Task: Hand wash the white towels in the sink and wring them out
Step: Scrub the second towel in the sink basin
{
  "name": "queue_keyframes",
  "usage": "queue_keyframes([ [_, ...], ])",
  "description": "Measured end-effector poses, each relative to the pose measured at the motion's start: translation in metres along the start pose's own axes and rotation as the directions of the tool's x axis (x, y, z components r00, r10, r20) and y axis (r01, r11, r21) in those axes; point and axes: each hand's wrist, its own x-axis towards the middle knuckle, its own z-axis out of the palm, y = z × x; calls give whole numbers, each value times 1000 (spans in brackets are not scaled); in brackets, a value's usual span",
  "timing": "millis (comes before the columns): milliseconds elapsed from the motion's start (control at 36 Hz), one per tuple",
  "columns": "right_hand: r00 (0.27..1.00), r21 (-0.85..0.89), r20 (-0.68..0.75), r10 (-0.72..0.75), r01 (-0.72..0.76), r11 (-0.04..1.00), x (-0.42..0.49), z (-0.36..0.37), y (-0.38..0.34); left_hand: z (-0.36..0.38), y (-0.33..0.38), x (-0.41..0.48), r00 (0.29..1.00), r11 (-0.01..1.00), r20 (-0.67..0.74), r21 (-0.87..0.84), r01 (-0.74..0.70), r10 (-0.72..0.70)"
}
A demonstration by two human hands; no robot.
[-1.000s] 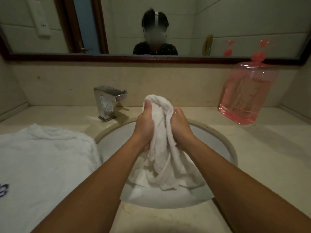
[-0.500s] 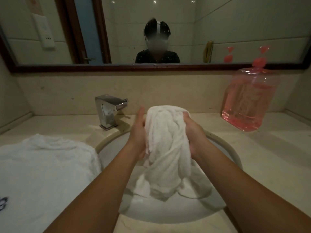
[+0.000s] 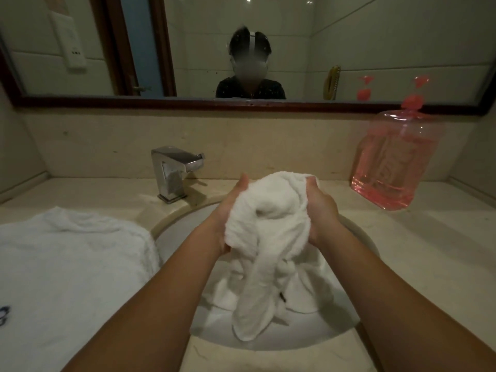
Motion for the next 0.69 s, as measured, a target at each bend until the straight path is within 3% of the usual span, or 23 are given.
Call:
queue_keyframes([
  [83,947,-298,1,-321,307,904,1,1,9,-12,7,6,993,993,-109,-103,-52,41],
  [167,915,-372,56,-399,390,842,-14,13,17,-19,2,10,968,978,-250,-200,-63,11],
  [194,927,-369,81,-367,370,853,-19,21,20,-19,-4,15,934,981,-357,-178,-82,13],
  [250,956,-327,167,-243,286,901,-35,40,27,-14,-11,21,750,981,-637,58,-187,181],
  [278,961,-280,202,-187,239,930,-44,48,30,-10,-12,20,660,960,-697,194,-202,280],
  [333,962,-171,220,-159,198,965,-56,58,33,-6,-12,20,619,933,-698,275,-230,359],
  [389,955,-142,169,-244,269,953,-55,60,29,-4,-13,19,630,920,-670,281,-274,393],
  [444,947,-151,92,-308,319,936,-44,57,20,5,-16,21,684,915,-609,278,-291,402],
  [528,967,-112,36,-251,253,961,-31,53,15,22,-22,26,724,911,-558,309,-273,406],
  [639,944,-155,149,-293,315,936,-43,45,23,10,-15,34,618,884,-636,387,-262,462],
  [694,930,-144,186,-318,346,927,-45,46,27,4,-12,32,604,878,-640,393,-273,474],
])
